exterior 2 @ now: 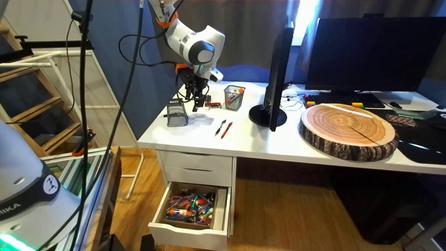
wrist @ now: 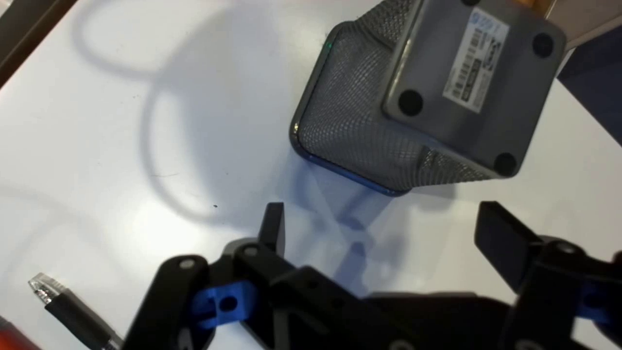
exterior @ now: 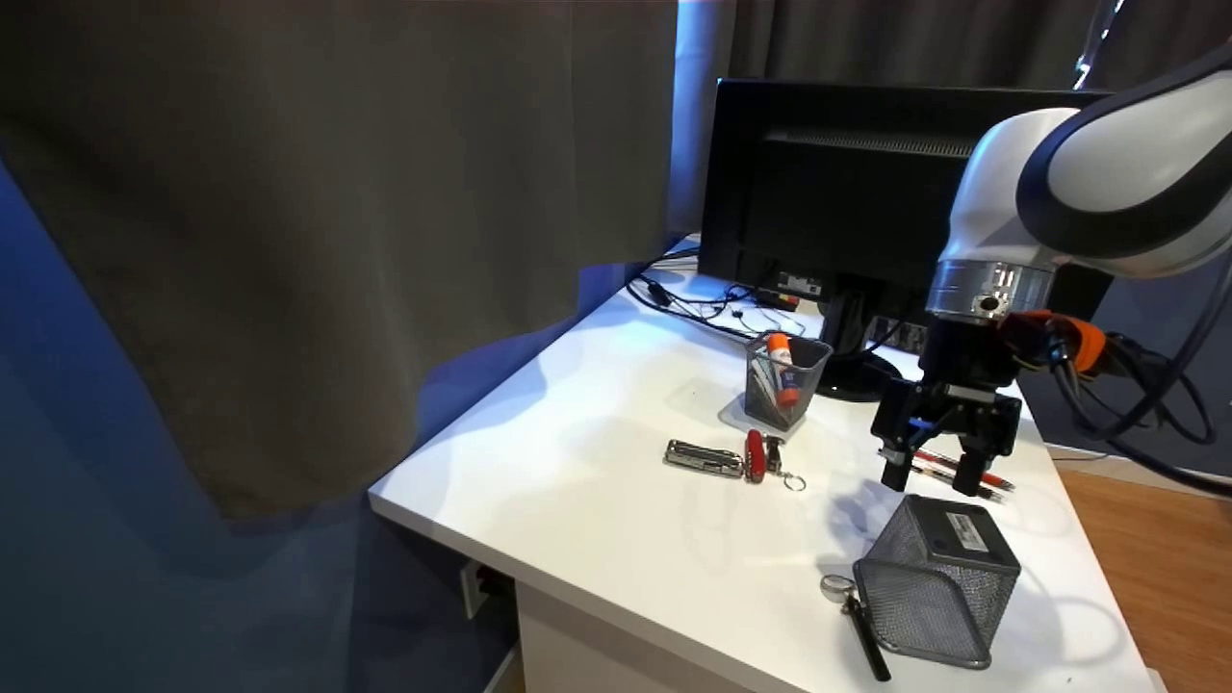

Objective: Pick up the red and black pen together and put them on the table, turn the gray pen holder the right way up

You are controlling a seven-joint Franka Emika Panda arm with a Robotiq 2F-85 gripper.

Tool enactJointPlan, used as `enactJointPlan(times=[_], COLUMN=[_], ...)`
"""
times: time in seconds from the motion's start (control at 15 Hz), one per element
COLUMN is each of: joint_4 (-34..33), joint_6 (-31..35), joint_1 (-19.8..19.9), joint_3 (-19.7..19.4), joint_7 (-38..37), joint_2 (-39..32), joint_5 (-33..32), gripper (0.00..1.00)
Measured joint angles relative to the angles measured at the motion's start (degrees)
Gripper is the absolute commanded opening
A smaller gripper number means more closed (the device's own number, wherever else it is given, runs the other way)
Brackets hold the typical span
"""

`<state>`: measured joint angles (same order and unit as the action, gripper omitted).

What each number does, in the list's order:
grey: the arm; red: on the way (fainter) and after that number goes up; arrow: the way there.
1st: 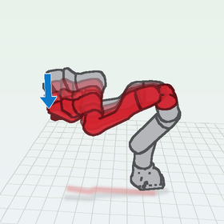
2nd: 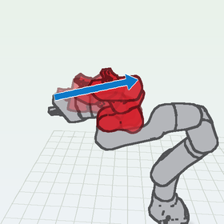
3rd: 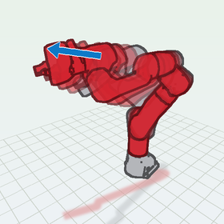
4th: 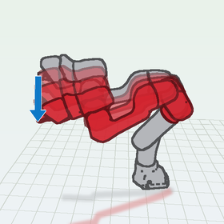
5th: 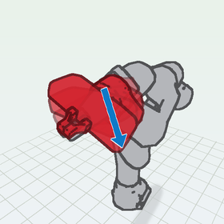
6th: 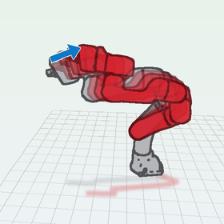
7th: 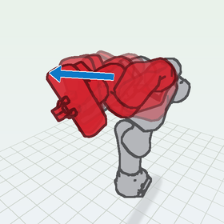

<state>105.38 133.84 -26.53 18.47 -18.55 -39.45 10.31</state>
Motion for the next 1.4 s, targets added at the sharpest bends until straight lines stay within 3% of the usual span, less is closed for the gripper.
enactJointPlan(times=[0.93, 1.4], joint_4=[-1.79, -6.55], joint_6=[-4.9, -12.5], joint_1=[0.33, 0.26], joint_3=[-0.08, -0.17], joint_7=[-2.79, -6.29], joint_2=[-0.97, -4.39], joint_5=[7.0, 8.06], gripper=[1.0, 1.0])
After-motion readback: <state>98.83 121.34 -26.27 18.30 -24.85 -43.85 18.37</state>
